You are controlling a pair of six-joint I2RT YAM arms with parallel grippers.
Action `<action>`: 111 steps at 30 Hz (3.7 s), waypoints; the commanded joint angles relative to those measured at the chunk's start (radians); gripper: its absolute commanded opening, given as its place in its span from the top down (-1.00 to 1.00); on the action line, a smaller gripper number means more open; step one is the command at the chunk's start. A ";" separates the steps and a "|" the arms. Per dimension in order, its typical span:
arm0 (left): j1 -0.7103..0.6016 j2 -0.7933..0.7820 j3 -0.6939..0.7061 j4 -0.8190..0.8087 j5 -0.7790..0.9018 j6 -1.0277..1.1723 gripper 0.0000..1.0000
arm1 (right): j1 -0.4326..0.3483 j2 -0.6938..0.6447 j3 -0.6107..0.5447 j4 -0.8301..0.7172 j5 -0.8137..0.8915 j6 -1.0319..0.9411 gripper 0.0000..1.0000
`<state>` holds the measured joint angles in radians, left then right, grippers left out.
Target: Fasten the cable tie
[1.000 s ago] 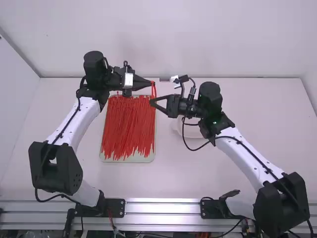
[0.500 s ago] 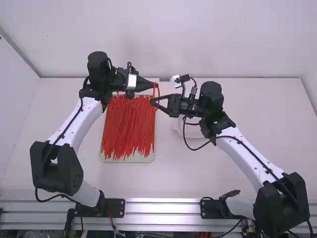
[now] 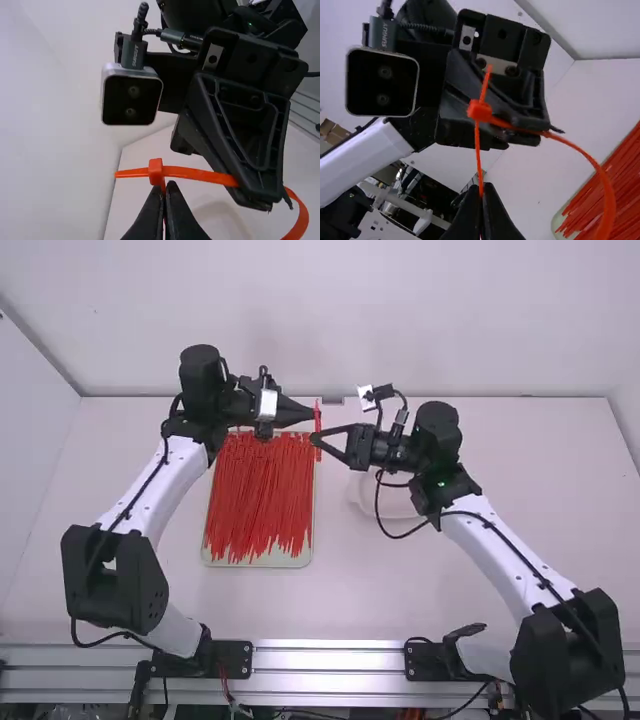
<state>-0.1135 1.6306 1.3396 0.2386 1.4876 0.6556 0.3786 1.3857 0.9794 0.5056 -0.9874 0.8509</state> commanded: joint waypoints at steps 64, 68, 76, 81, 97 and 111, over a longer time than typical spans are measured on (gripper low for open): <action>-0.097 0.002 -0.032 -0.018 0.065 -0.038 0.96 | -0.104 0.002 0.002 0.119 -0.041 0.063 0.17; -0.089 0.002 -0.032 -0.014 0.068 -0.038 0.96 | -0.112 0.002 0.002 0.117 -0.047 0.069 0.46; -0.096 0.002 -0.032 -0.018 0.068 -0.038 0.96 | -0.110 0.002 0.002 0.116 -0.064 0.069 1.00; -0.091 0.002 -0.032 -0.035 0.067 -0.038 0.96 | -0.108 0.002 0.002 0.117 -0.071 0.070 1.00; -0.091 0.002 -0.066 -0.178 0.068 0.029 0.96 | -0.110 0.002 0.002 0.125 -0.063 0.078 1.00; -0.090 0.002 -0.238 -0.179 0.076 0.014 0.96 | -0.151 0.002 0.002 0.212 -0.078 0.142 1.00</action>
<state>-0.2070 1.6375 1.1599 0.0723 1.5520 0.6662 0.2455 1.4044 0.9619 0.6754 -1.0897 0.9604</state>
